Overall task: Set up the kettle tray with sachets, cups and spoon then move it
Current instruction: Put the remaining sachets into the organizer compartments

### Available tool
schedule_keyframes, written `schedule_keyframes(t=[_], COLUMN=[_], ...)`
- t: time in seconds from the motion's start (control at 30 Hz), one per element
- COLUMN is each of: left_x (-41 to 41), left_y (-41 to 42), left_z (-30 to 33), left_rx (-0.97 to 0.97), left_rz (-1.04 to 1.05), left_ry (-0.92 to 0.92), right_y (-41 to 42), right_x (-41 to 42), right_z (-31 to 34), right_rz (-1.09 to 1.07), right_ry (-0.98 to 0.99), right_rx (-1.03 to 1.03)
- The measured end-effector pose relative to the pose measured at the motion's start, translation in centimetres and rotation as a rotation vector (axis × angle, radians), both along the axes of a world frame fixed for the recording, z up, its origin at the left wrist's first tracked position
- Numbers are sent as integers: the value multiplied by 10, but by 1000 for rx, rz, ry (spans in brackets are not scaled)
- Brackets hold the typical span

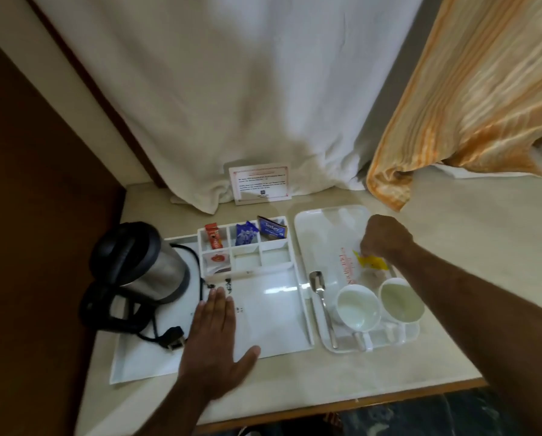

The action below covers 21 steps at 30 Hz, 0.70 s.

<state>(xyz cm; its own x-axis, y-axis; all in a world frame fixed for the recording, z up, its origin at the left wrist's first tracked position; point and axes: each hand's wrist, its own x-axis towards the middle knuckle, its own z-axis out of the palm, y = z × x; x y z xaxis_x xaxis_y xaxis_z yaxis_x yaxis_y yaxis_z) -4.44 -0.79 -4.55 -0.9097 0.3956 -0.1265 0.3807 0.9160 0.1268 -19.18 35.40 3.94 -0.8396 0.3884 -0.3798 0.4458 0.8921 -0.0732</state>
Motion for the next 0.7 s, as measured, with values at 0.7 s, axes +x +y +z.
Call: schedule_keyframes(t=[0.7], left_x=[0], left_y=[-2], left_z=[4], left_rx=[6], left_rz=[26], left_ry=[-62], right_y=[-144], right_x=[-2], right_z=[72], right_rz=[344], right_ry=[273], right_rx=[-612])
